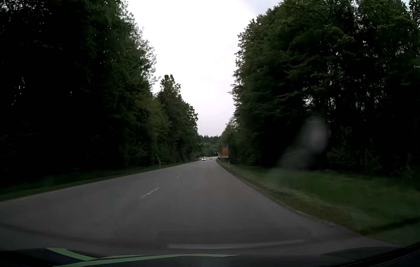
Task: Follow the waypoints while adhering to traffic rules and regulations
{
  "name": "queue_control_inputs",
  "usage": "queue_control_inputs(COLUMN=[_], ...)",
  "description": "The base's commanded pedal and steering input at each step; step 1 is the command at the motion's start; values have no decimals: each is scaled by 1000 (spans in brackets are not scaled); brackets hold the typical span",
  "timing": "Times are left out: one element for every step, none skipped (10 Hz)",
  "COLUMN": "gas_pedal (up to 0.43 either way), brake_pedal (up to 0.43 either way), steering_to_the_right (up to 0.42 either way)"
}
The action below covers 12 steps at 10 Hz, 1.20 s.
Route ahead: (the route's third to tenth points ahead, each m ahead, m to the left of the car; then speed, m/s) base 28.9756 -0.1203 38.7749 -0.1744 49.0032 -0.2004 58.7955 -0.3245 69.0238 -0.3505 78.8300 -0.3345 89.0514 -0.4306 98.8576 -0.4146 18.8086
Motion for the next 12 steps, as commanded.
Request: queue_control_inputs(gas_pedal=[47, 39, 39, 39, 28, 0, 0, 0, 0, 0, 0, 0], brake_pedal=[0, 0, 0, 0, 0, 0, 0, 0, 0, 0, 0, 0], steering_to_the_right=[0, 0, 0, 0, 0, 0, 0, 0, 0, 0, 0, 0])
